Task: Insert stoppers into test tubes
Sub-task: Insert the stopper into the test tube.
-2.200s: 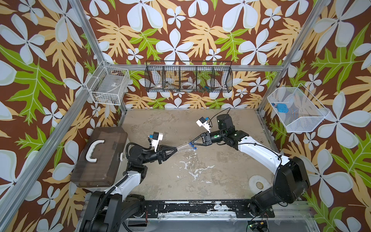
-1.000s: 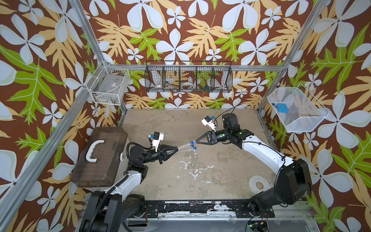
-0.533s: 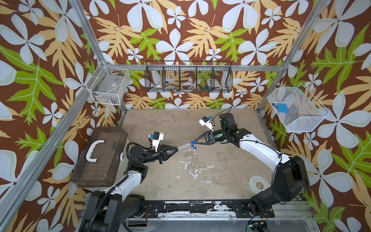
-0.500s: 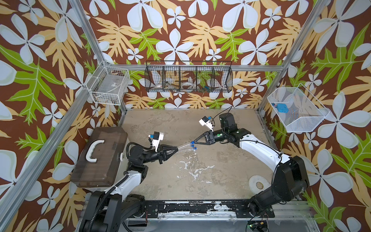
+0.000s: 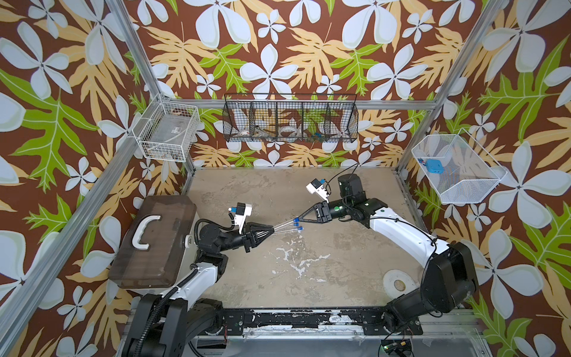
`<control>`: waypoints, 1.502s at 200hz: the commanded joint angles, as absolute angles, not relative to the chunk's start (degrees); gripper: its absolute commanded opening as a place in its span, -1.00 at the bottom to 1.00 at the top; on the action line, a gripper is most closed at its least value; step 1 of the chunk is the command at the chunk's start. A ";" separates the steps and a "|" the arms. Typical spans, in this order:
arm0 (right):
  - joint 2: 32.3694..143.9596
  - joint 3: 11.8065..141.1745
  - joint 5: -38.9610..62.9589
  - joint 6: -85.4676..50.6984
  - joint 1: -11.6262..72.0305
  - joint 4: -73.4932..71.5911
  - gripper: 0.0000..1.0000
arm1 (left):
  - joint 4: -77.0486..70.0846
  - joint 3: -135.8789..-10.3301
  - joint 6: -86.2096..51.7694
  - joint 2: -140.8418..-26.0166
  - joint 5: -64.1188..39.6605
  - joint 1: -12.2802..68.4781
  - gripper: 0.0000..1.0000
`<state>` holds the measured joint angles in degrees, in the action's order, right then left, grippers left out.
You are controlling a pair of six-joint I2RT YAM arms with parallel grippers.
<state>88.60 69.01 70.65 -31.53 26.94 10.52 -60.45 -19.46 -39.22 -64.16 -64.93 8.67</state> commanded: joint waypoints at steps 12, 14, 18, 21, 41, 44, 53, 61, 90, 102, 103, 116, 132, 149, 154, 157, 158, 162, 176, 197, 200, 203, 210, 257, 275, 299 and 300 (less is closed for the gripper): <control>88.85 70.12 70.98 -29.89 26.92 11.74 -0.53 | -61.73 -19.51 -39.09 -63.97 -65.12 8.73 -1.00; 88.86 70.13 70.99 -29.93 26.84 11.70 -0.54 | -61.71 -19.51 -39.11 -63.91 -65.10 8.66 -1.00; 88.86 70.14 70.94 -30.00 26.73 11.57 -0.53 | -61.70 -19.54 -39.03 -63.85 -65.06 8.68 -1.00; 88.86 70.09 70.94 -30.12 26.60 11.46 -0.54 | -61.62 -19.52 -39.02 -63.89 -65.12 8.70 -1.00; 88.77 70.14 71.21 -30.72 26.62 10.92 -0.54 | -61.45 -19.58 -38.94 -63.90 -65.13 8.69 -1.00; 88.77 70.14 71.34 -30.83 26.67 10.89 -0.54 | -61.43 -19.56 -38.94 -63.90 -65.13 8.68 -1.00; 88.62 70.06 71.35 -30.82 26.72 10.81 -0.55 | -61.48 -19.60 -38.94 -63.90 -65.08 8.65 -1.00; 88.59 69.81 71.30 -30.78 26.80 10.82 -0.56 | -61.45 -19.65 -39.04 -63.90 -65.12 8.66 -1.00; 88.51 68.73 71.45 -31.11 27.21 9.95 -0.59 | -61.52 -19.69 -39.13 -63.90 -65.12 8.70 -1.00; 88.71 68.81 71.71 -30.99 27.58 9.99 -0.60 | -61.52 -19.69 -39.11 -63.89 -65.19 8.64 -1.00; 88.70 68.81 71.72 -31.01 27.64 9.96 -0.60 | -61.52 -19.69 -39.11 -63.94 -65.16 8.71 -1.00; 89.15 69.16 71.95 -30.86 27.99 10.24 -0.61 | -61.67 -19.69 -39.11 -63.98 -65.24 8.72 -1.00; 89.69 69.60 71.96 -30.42 28.37 10.75 -0.64 | -61.77 -19.69 -39.16 -64.01 -65.37 8.76 -1.00; 90.08 69.78 72.08 -30.41 28.73 10.72 -0.70 | -61.70 -19.64 -39.03 -64.07 -65.34 8.71 -1.00; 90.17 69.79 72.11 -30.31 28.81 10.70 -0.71 | -61.70 -19.60 -39.07 -64.07 -65.39 8.71 -1.00; 90.22 69.79 72.19 -30.30 28.83 10.64 -0.72 | -61.70 -19.60 -39.05 -64.07 -65.39 8.77 -1.00; 90.24 69.79 72.17 -30.31 28.83 10.64 -0.73 | -61.70 -19.60 -39.04 -64.07 -65.39 8.73 -1.00; 90.26 69.79 72.21 -30.34 28.90 10.56 -0.75 | -61.70 -19.60 -39.03 -64.07 -65.39 8.76 -1.00; 90.26 69.70 72.43 -30.56 28.97 10.14 -0.83 | -61.70 -19.67 -39.06 -64.16 -65.37 8.78 -1.00; 90.21 69.46 72.75 -31.21 28.92 9.25 -0.94 | -61.94 -19.69 -39.39 -64.25 -65.38 8.80 -1.00; 90.14 69.39 72.80 -31.42 28.92 8.93 -0.96 | -62.08 -19.71 -39.48 -64.25 -65.39 8.79 -1.00; 90.17 69.31 72.87 -31.55 28.96 8.76 -0.97 | -62.19 -19.69 -39.55 -64.25 -65.39 8.79 -1.00; 90.22 69.19 73.01 -31.80 28.92 8.52 -1.00 | -62.52 -19.69 -39.85 -64.25 -65.39 8.87 -1.00; 90.96 68.89 73.04 -32.12 29.74 7.76 -1.00 | -63.90 -19.60 -40.89 -64.34 -65.39 8.88 -1.00; 91.41 69.25 73.24 -31.72 30.56 8.11 -1.00 | -63.87 -19.52 -40.84 -64.25 -65.39 8.95 -1.00; 91.58 69.43 73.21 -31.46 30.59 8.33 -1.00 | -63.74 -19.56 -40.84 -64.16 -65.39 8.94 -1.00; 91.58 69.43 73.21 -31.50 30.59 8.34 -1.00 | -63.69 -19.58 -40.81 -64.16 -65.39 8.95 -1.00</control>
